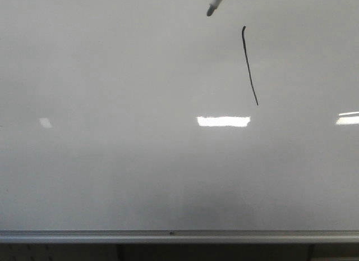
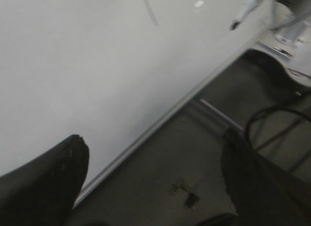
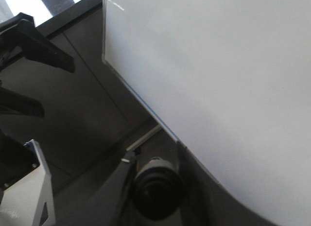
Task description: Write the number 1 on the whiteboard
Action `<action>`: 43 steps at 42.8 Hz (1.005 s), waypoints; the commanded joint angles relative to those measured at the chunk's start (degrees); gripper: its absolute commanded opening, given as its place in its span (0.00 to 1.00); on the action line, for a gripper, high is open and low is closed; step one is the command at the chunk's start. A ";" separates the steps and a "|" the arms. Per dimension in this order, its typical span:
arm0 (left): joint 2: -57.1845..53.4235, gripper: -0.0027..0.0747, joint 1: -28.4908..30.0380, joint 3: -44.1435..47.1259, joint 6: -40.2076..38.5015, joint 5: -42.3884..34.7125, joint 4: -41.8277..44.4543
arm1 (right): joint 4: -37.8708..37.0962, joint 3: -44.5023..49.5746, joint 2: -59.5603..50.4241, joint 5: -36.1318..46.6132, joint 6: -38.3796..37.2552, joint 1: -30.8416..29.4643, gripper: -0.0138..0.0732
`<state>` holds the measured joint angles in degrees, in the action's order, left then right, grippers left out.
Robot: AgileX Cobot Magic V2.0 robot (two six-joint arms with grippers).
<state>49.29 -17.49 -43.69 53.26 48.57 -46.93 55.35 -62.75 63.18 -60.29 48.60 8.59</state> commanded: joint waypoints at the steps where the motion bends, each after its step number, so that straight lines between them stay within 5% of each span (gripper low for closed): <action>1: 4.57 0.79 -4.48 -4.97 2.72 2.99 -5.27 | 4.33 -2.17 0.36 -2.26 0.47 1.08 0.09; 14: 17.62 0.78 -17.56 -15.11 4.32 6.45 -4.81 | 8.91 -2.17 3.05 -8.57 3.45 6.53 0.09; 27: 22.95 0.64 -21.40 -19.40 4.90 6.58 -5.74 | 11.36 -2.17 3.05 -9.20 4.45 7.64 0.09; 36: 23.64 0.39 -21.40 -20.15 4.90 6.81 -6.56 | 11.36 -2.17 3.05 -9.44 4.45 7.64 0.09; 43: 23.64 0.07 -21.40 -20.15 5.00 6.96 -6.69 | 11.36 -2.17 3.05 -9.56 4.45 7.64 0.09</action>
<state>74.23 -38.51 -61.91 58.15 56.34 -49.91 61.97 -63.10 67.17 -69.78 52.55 16.21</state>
